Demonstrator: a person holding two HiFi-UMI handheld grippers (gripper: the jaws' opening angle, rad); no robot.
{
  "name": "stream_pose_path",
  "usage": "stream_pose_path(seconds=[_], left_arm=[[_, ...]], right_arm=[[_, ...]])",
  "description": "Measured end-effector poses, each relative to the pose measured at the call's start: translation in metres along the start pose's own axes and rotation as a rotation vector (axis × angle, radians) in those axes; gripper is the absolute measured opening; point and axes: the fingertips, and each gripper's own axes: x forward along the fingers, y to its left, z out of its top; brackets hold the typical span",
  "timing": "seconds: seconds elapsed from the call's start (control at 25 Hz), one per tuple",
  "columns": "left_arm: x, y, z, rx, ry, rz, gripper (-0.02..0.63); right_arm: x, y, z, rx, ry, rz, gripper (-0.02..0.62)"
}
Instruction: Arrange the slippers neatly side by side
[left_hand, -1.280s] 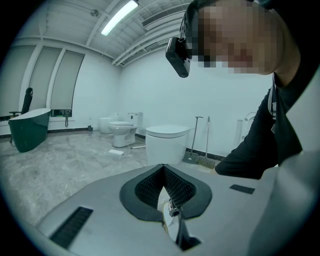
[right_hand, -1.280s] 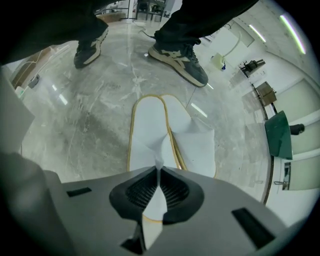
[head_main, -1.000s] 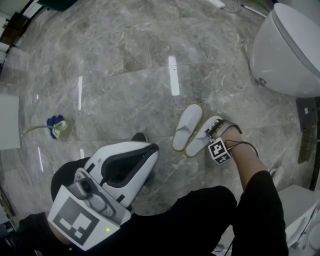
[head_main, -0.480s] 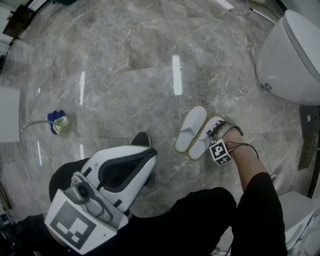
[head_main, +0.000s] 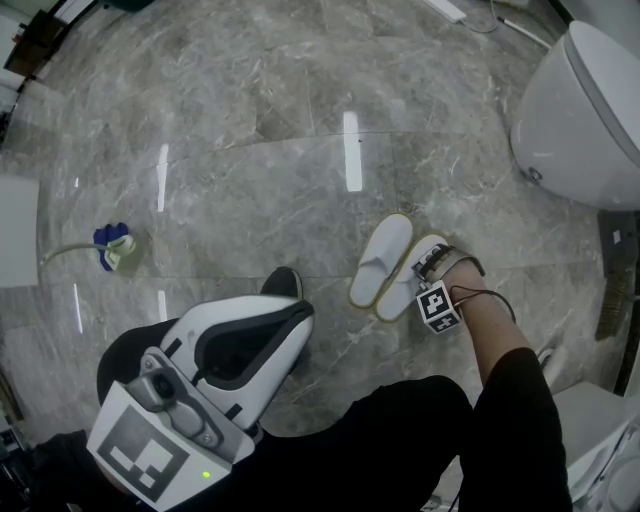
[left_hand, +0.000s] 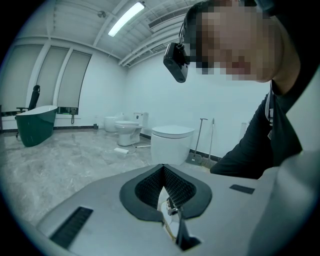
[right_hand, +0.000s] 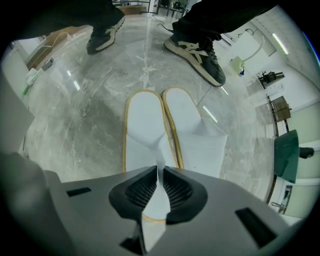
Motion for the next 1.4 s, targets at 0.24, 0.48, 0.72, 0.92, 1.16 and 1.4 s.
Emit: stream_pose_path(seconds=[0.24, 0.48, 0.72, 0.92, 1.16, 1.4], left_arm=[[0.0, -0.002, 0.0, 0.005, -0.003, -0.008, 0.002], [0.006, 0.0, 0.003, 0.037, 0.003, -0.031, 0.002], [0.03, -0.005, 0.017, 0.107, 0.0, -0.129, 0.002], [0.033, -0.02, 0.048, 0.09, 0.1, -0.204, 0.002], [0.007, -0.041, 0.141, 0.062, 0.097, -0.242, 0.002], [-0.019, -0.055, 0.216, 0.055, 0.118, -0.242, 0.002]], right_arm=[[-0.003, 0.002, -0.001, 0.045, 0.002, 0.009, 0.072], [-0.021, 0.0, -0.004, 0.138, 0.026, -0.013, 0.086], [-0.063, 0.012, -0.008, 0.341, 0.057, -0.034, 0.086], [-0.149, 0.003, 0.016, 0.557, 0.026, -0.055, 0.086], [-0.278, -0.018, 0.047, 0.778, -0.014, -0.075, 0.086], [-0.407, -0.054, 0.069, 0.868, -0.037, -0.085, 0.086]])
